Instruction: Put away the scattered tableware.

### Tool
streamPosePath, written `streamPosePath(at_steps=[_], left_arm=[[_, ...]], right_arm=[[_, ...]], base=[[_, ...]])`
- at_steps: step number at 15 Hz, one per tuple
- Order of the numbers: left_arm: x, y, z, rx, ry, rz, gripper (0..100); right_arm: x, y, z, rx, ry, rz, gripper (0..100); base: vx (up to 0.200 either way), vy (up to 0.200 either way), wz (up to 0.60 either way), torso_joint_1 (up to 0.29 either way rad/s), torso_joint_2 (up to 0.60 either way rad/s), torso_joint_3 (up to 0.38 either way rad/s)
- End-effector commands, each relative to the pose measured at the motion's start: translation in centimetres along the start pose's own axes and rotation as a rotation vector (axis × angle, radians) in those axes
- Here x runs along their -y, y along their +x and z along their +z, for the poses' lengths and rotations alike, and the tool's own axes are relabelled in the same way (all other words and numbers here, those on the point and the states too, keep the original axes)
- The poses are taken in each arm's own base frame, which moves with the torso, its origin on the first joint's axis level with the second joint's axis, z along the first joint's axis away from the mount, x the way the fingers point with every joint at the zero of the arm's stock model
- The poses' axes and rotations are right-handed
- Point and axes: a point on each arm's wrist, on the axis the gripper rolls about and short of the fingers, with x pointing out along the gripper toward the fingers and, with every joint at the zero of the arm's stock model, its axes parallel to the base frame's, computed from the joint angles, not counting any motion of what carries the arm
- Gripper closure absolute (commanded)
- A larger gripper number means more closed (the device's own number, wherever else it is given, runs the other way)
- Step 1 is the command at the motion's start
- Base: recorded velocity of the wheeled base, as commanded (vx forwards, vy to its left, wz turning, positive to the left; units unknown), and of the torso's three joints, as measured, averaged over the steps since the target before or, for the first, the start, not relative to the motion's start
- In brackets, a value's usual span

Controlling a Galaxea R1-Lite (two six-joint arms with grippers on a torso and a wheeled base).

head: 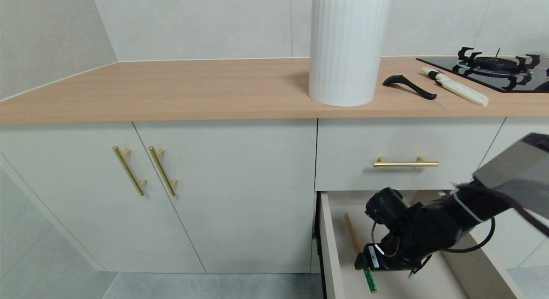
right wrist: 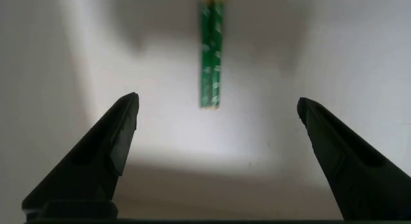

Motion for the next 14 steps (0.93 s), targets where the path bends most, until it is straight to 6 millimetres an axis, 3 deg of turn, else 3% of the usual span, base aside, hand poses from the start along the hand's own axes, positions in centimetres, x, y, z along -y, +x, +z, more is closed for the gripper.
streamPosePath(at_steps=[1,4,7,11,14], left_arm=[[0.0,0.0,0.0,0.0,0.0,0.001,0],[0.0,0.0,0.0,0.0,0.0,0.001,0],[0.0,0.0,0.0,0.0,0.0,0.001,0],[0.0,0.0,0.0,0.0,0.0,0.001,0],[0.0,0.0,0.0,0.0,0.0,0.001,0]], right_arm=[[0.5,-11.1,-0.1,0.267,0.002,0.115,0],[2.0,-17.2,-1.0,0.443,0.002,0.149,0],[3.1,-20.6,-1.8,0.591,-0.007,0.063,0],[3.6,-23.1,-2.9,0.676,-0.036,0.072,0],[4.0,-23.3,-2.9,0.685,-0.029,0.061,0]], base=[[0.0,0.0,0.0,0.0,0.0,0.0],[0.0,0.0,0.0,0.0,0.0,0.0],[0.0,0.0,0.0,0.0,0.0,0.0],[0.0,0.0,0.0,0.0,0.0,0.0],[0.0,0.0,0.0,0.0,0.0,0.0]])
